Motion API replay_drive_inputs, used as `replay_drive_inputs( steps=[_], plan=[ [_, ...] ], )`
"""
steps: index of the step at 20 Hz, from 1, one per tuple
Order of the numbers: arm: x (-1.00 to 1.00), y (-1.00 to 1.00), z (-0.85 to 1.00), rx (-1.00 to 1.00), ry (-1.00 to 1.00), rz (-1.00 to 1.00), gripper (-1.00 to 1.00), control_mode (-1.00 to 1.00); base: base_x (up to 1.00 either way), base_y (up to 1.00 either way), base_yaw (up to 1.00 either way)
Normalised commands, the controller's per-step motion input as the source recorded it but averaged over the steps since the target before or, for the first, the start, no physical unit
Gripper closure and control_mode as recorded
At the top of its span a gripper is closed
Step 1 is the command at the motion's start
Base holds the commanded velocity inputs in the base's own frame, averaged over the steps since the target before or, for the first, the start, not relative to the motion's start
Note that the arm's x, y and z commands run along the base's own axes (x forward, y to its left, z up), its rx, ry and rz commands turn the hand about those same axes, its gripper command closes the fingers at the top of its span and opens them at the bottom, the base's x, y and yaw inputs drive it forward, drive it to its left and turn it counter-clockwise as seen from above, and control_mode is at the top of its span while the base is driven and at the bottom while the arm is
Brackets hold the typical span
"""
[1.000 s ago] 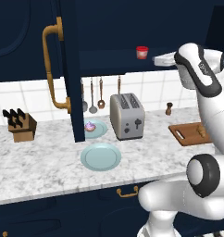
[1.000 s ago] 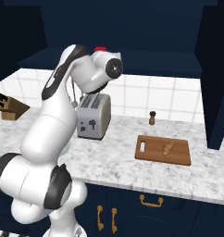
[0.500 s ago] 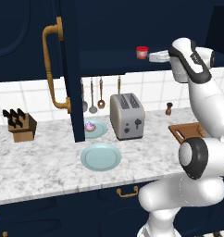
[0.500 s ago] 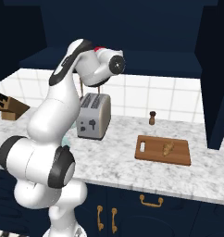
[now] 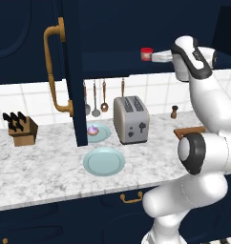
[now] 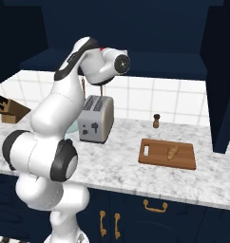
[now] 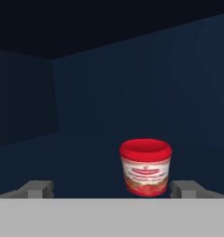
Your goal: From the different types of pastries on the counter, select a croissant and place it on the cutting board. Then retrieve a jar of jam from the cabinet and place it alongside the croissant on the cutting board.
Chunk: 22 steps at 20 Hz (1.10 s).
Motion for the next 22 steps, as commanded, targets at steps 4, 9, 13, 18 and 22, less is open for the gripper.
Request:
replay_drive_inputs(
  steps=[4,9,13,18,22],
  plan=[
    [0.2,0.16,0.0,0.0,0.0,0.0,-1.0,-1.0,0.0,0.0,0.0],
    [0.29,0.11,0.0,0.0,0.0,0.0,-1.0,-1.0,0.0,0.0,0.0],
    [0.3,0.0,0.0,0.0,0.0,0.0,-1.0,-1.0,0.0,0.0,0.0],
    [0.34,0.0,-0.04,0.0,0.0,0.0,-1.0,-1.0,0.0,0.0,0.0],
    [0.31,0.0,-0.08,0.0,0.0,0.0,-1.0,-1.0,0.0,0.0,0.0]
  ],
)
